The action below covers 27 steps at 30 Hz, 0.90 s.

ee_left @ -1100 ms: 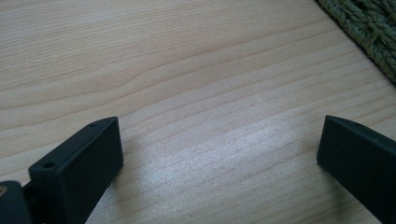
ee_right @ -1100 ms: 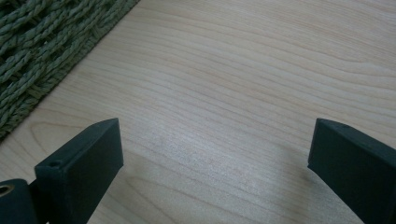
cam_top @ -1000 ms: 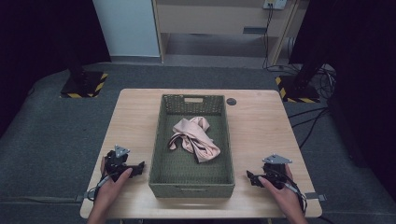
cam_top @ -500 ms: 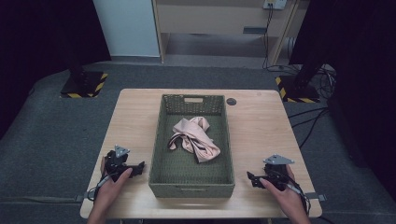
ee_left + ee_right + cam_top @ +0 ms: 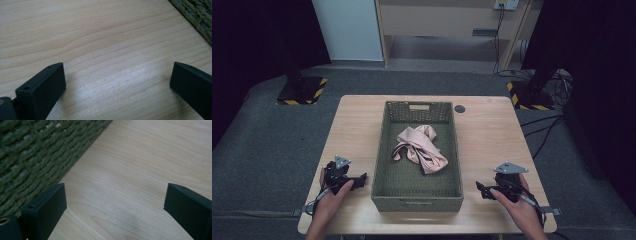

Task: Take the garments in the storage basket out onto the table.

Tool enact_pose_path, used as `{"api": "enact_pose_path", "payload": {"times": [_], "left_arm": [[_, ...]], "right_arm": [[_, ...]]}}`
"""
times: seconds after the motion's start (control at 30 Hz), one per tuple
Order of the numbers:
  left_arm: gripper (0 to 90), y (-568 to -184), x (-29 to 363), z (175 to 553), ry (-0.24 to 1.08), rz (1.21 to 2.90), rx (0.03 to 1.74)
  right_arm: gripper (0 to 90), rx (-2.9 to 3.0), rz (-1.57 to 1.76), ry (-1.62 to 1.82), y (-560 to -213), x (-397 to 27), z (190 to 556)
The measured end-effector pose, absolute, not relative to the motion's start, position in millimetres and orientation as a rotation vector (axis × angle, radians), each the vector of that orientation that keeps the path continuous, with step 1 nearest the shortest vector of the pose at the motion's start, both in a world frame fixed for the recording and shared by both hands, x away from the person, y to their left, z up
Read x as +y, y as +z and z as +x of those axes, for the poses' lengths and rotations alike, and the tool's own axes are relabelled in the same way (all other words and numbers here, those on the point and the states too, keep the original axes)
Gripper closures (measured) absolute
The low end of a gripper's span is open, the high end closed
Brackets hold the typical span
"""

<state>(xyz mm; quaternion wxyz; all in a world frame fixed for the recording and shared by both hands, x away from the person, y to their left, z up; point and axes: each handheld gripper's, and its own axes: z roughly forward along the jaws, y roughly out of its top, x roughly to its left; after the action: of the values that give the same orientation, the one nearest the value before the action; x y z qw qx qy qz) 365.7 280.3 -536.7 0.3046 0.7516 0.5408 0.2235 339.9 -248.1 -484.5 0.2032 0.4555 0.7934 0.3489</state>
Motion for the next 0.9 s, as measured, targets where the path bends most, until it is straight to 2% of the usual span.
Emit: {"api": "enact_pose_path", "payload": {"times": [0.9], "left_arm": [[0.0,-537,280,366,0.592,1.991,1.432]], "right_arm": [[4.4,2.209,1.146,1.031,-405,-227,337]]}}
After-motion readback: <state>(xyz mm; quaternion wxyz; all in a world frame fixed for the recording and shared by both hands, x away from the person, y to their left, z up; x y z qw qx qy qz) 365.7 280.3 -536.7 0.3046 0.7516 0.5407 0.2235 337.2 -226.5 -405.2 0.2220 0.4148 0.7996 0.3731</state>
